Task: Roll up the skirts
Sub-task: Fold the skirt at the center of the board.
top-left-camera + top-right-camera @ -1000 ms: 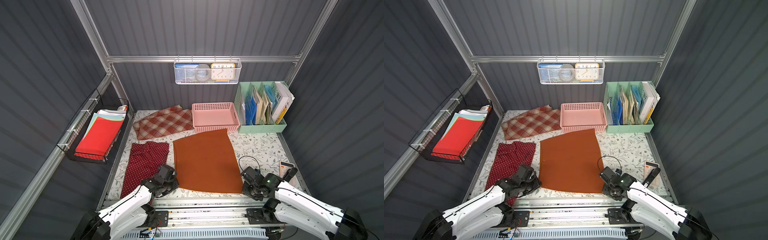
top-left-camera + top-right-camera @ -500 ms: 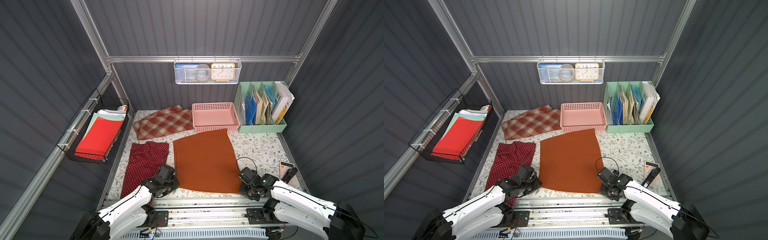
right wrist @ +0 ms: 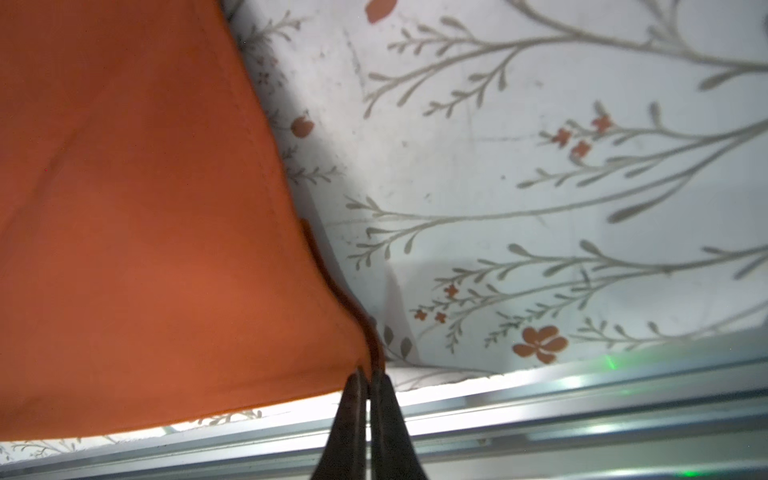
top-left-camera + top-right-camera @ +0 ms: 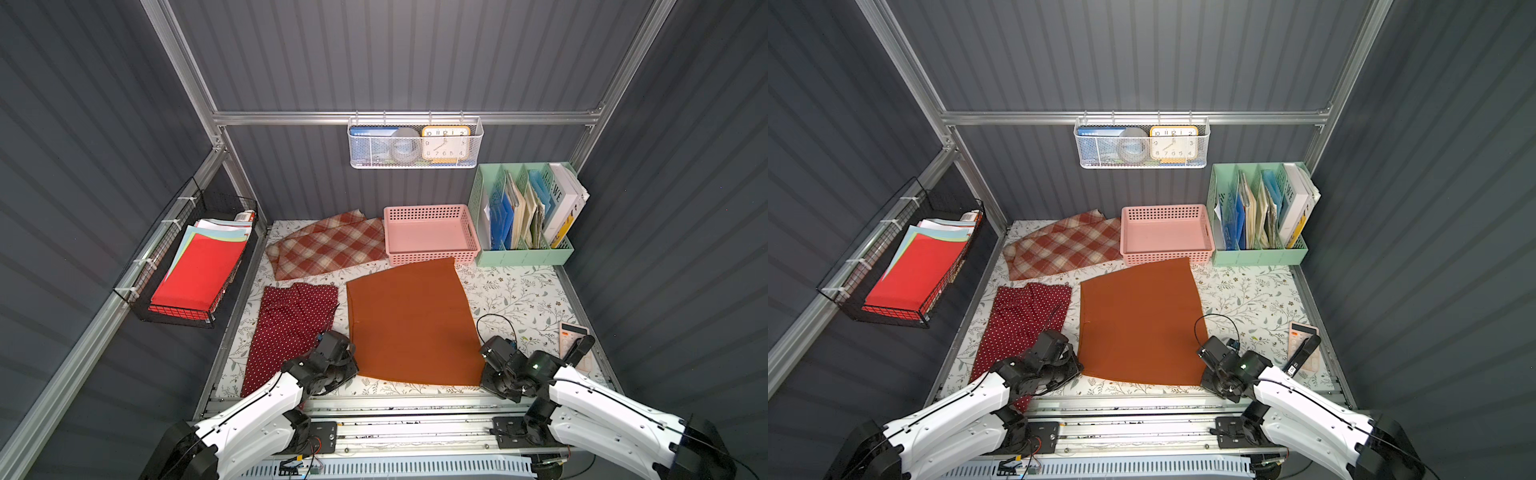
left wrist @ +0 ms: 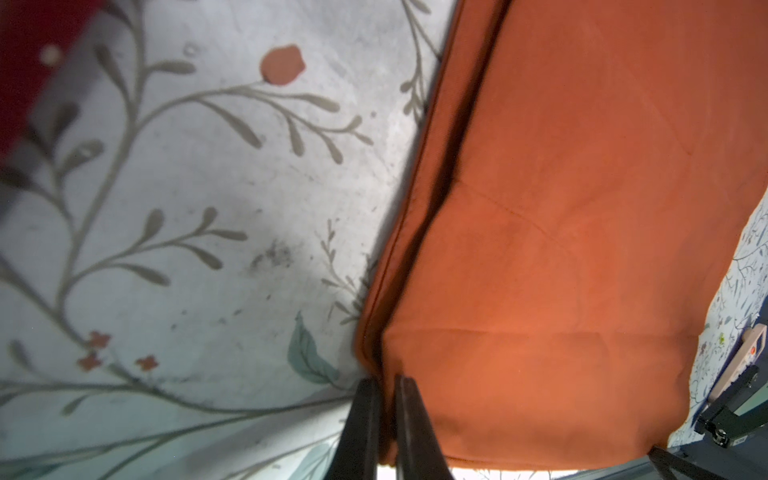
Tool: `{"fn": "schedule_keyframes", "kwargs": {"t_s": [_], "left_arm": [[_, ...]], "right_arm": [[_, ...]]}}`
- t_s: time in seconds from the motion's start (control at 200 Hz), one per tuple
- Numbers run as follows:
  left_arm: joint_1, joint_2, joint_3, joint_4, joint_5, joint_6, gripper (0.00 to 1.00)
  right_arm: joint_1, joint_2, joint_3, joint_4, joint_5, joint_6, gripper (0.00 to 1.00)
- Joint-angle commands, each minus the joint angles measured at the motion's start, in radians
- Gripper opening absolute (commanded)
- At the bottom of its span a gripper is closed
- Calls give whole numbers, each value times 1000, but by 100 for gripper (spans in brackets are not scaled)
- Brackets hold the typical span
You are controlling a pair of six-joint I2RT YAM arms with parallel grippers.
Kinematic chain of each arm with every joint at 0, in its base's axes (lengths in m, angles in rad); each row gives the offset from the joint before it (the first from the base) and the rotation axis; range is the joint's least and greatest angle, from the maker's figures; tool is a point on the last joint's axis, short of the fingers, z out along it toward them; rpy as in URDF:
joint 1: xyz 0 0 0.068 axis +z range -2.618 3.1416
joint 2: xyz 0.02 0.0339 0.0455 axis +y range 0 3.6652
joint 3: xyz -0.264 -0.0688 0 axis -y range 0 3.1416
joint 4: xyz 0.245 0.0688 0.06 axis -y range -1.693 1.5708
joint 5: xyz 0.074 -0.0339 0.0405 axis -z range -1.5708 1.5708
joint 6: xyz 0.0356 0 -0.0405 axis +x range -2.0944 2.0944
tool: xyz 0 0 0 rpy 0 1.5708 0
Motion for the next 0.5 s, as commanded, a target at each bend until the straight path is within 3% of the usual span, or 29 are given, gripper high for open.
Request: {"fn": "schedule_keyframes", "kwargs": {"t_s": [0.0,0.29,0.495], "left_arm": [[-4,-9,22,-39,-27,2,0],[-5,-20,73,-57,-46,15,0],[-5,23,133,-22,-67,49,0]], "right_arm": [[6,-20,28,-69,53,-8,0],[7,-19,105,-82,90,-62,0],[6,10,189,-57,189,-129,0]]}}
